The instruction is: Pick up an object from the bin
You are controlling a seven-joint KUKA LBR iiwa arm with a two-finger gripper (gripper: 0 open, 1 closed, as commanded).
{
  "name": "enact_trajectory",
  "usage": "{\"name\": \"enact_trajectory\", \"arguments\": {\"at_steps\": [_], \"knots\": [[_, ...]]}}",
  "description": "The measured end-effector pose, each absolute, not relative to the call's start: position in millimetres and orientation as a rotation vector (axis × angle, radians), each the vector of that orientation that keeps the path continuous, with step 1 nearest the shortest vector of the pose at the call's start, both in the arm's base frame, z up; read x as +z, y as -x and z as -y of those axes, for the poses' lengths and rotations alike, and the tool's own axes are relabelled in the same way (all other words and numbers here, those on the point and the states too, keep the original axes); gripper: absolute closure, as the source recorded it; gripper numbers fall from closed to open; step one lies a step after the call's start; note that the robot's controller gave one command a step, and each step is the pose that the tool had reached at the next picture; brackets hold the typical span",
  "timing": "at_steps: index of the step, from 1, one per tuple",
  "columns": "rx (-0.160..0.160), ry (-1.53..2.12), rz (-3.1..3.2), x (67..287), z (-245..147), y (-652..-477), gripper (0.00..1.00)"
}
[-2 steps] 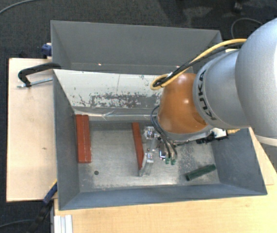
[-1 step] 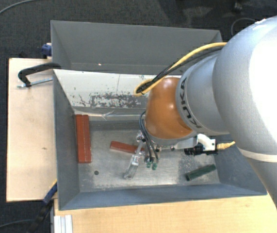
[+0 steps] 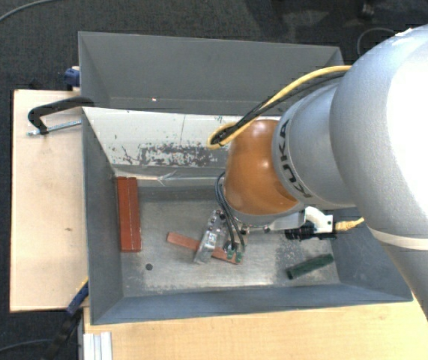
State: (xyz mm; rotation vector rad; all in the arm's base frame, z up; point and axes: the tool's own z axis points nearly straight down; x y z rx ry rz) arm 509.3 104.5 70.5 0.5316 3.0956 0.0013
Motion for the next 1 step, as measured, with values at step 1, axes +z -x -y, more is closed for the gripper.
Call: {"name": "enact_trajectory", "arguments": {"at_steps": [1], "knots": [[0.003, -0.107, -3.133, 70.9, -116.7, -540.9, 1.00]]}}
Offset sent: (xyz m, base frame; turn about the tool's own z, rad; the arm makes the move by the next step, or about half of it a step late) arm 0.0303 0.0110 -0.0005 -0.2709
